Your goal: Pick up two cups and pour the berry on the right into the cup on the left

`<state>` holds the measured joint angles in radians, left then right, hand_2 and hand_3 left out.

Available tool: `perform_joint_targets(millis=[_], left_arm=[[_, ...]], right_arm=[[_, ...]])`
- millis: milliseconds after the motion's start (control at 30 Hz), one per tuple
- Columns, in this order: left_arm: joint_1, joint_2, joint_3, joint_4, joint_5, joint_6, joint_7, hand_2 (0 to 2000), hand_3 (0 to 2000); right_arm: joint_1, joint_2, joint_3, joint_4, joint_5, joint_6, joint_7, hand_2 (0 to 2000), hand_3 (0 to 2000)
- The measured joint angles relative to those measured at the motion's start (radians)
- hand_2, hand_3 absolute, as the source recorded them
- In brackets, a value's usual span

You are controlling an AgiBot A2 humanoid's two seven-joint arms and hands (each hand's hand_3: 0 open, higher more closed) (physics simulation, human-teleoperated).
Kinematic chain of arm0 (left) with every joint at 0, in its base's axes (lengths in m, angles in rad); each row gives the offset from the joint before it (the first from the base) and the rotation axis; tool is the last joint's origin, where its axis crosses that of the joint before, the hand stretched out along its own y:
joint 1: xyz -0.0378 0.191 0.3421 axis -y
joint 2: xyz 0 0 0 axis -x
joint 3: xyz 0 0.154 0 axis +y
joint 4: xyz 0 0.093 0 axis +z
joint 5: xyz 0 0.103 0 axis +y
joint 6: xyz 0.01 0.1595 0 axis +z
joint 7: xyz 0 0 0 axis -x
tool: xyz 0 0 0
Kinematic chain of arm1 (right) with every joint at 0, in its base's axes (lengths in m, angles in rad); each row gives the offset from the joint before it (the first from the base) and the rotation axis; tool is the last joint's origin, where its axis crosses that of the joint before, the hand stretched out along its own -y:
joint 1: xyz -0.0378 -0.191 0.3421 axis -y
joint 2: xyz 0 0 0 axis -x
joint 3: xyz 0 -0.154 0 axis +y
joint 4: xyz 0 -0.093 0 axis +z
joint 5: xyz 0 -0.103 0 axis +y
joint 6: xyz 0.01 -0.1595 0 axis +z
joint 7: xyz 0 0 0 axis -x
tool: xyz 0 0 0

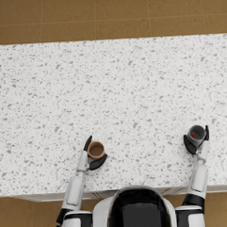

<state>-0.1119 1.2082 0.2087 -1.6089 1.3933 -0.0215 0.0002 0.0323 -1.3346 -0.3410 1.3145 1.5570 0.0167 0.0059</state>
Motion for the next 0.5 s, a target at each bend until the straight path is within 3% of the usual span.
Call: perform_joint_targets(millis=[67, 200, 333, 500], left_arm=[[0.009, 0.008, 0.0, 0.006, 0.0, -0.038, 0.0, 2000, 1280], [0.021, 0.024, 0.005, -0.048, 0.0, -0.025, -0.001, 2000, 1280], [0.1, 0.097, 0.066, -0.102, 0.0, -0.02, -0.002, 2000, 1280], [0.167, 0.152, 0.105, -0.105, 0.0, -0.017, -0.003, 2000, 1280]], right_arm=[[0.006, 0.004, -0.003, -0.004, 0.001, 0.008, -0.001, 2000, 1280], [-0.013, -0.004, 0.016, 0.055, 0.0, 0.026, -0.004, 2000, 1280], [-0.027, -0.013, 0.109, 0.312, -0.001, 0.044, 0.0, 2000, 1280], [0.006, -0.007, 0.201, 0.433, -0.001, 0.056, 0.0, 2000, 1280]])
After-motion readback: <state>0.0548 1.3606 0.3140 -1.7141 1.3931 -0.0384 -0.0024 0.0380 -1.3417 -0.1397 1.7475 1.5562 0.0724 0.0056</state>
